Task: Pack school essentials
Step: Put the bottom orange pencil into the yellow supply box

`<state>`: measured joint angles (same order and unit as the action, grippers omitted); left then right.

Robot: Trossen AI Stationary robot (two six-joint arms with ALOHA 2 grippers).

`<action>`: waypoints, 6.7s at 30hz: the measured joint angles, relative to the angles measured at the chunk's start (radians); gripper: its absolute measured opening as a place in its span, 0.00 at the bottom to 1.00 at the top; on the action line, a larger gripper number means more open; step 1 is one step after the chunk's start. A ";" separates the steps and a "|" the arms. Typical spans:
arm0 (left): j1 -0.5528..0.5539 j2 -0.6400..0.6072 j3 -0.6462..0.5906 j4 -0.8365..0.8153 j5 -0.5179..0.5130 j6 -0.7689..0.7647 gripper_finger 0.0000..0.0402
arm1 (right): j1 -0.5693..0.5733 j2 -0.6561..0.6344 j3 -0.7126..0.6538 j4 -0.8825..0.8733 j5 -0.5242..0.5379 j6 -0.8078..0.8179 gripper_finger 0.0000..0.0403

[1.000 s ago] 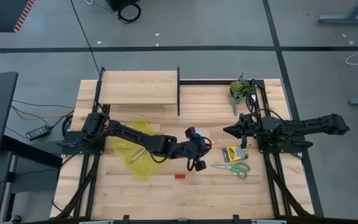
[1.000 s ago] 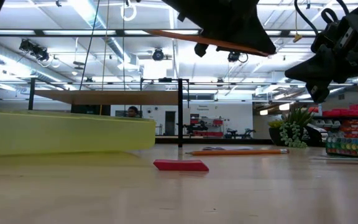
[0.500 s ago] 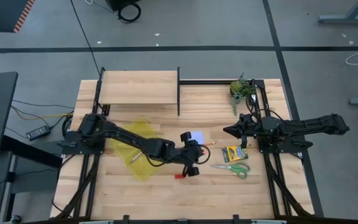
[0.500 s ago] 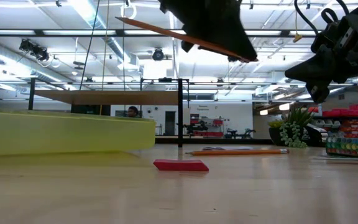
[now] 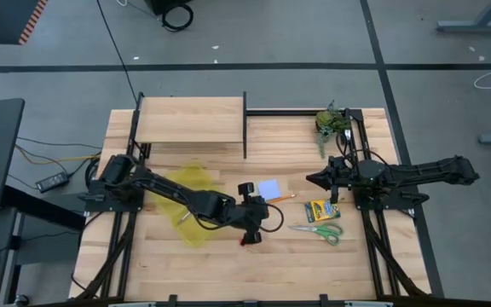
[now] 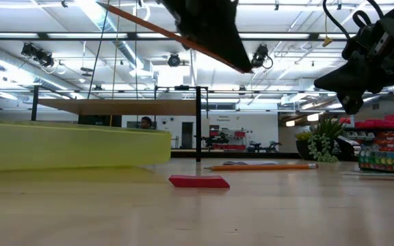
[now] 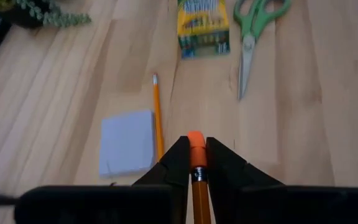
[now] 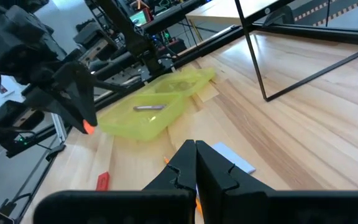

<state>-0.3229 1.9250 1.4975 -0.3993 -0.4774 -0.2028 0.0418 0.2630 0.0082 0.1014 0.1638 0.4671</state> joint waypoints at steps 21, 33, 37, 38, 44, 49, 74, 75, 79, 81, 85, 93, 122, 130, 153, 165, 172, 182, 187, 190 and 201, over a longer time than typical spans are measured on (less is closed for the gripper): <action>-0.008 -0.209 0.000 -0.284 -0.088 -0.003 0.10 | 0.000 0.000 0.000 -0.004 0.000 0.000 0.02; -0.012 -0.272 -0.084 -0.306 -0.094 0.011 0.10 | 0.000 0.000 0.000 -0.004 0.000 0.000 0.02; -0.012 -0.378 -0.243 -0.204 -0.084 -0.021 0.10 | 0.000 0.000 0.000 -0.004 0.000 0.000 0.02; -0.011 -0.407 -0.281 -0.171 -0.080 -0.021 0.10 | 0.000 0.000 0.000 -0.004 0.000 0.000 0.02; 0.010 -0.566 -0.500 0.048 -0.069 -0.028 0.10 | 0.000 0.004 0.000 -0.004 0.000 0.000 0.02; 0.027 -0.646 -0.647 0.175 -0.068 -0.074 0.10 | 0.000 0.006 0.000 -0.009 0.000 0.000 0.02; 0.014 -0.659 -0.997 0.626 -0.244 -0.327 0.11 | 0.000 0.006 0.000 -0.010 0.000 0.000 0.02; 0.008 -0.659 -1.002 0.624 -0.259 -0.338 0.11 | 0.000 0.006 0.000 -0.010 0.000 0.000 0.02; -0.015 -0.659 -1.027 0.641 -0.329 -0.394 0.09 | 0.000 0.006 0.000 -0.010 0.000 0.000 0.02; -0.025 -0.655 -1.044 0.663 -0.365 -0.428 0.09 | 0.000 0.006 0.000 -0.010 0.000 0.000 0.02; -0.041 -0.630 -1.067 0.697 -0.436 -0.479 0.11 | 0.000 0.006 0.000 -0.010 0.000 0.000 0.02; -0.057 -0.532 -1.067 0.763 -0.447 -0.493 0.10 | 0.000 0.007 0.000 -0.010 0.000 0.000 0.02; -0.081 -0.360 -1.067 0.930 -0.492 -0.484 0.12 | 0.000 0.007 0.000 -0.010 0.000 0.000 0.02; -0.081 -0.352 -1.067 0.927 -0.518 -0.479 0.11 | 0.000 0.007 0.000 -0.010 0.000 0.000 0.02; -0.081 -0.352 -1.067 0.926 -0.514 -0.455 0.12 | 0.000 0.007 0.000 -0.010 0.000 0.000 0.02; -0.083 -0.288 -1.067 0.953 -0.504 -0.480 0.11 | 0.000 0.007 0.000 -0.010 0.000 0.000 0.02; -0.086 -0.249 -1.067 1.011 -0.503 -0.467 0.12 | 0.000 0.007 0.000 -0.010 0.000 0.000 0.02; -0.087 -0.240 -1.067 1.008 -0.503 -0.458 0.12 | 0.000 0.007 0.000 -0.010 0.000 0.000 0.02; -0.097 -0.226 -1.067 1.006 -0.501 -0.465 0.11 | 0.000 0.007 0.000 -0.010 0.000 0.000 0.02; -0.104 -0.220 -1.067 0.999 -0.498 -0.470 0.12 | 0.000 0.007 0.000 -0.010 0.000 0.000 0.02; -0.109 -0.216 -1.067 1.001 -0.498 -0.473 0.12 | 0.000 0.007 0.000 -0.010 0.000 0.000 0.02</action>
<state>-0.4316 1.7092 0.4309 0.6014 -0.9759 -0.6755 0.0414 0.2696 0.0082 0.0914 0.1638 0.4671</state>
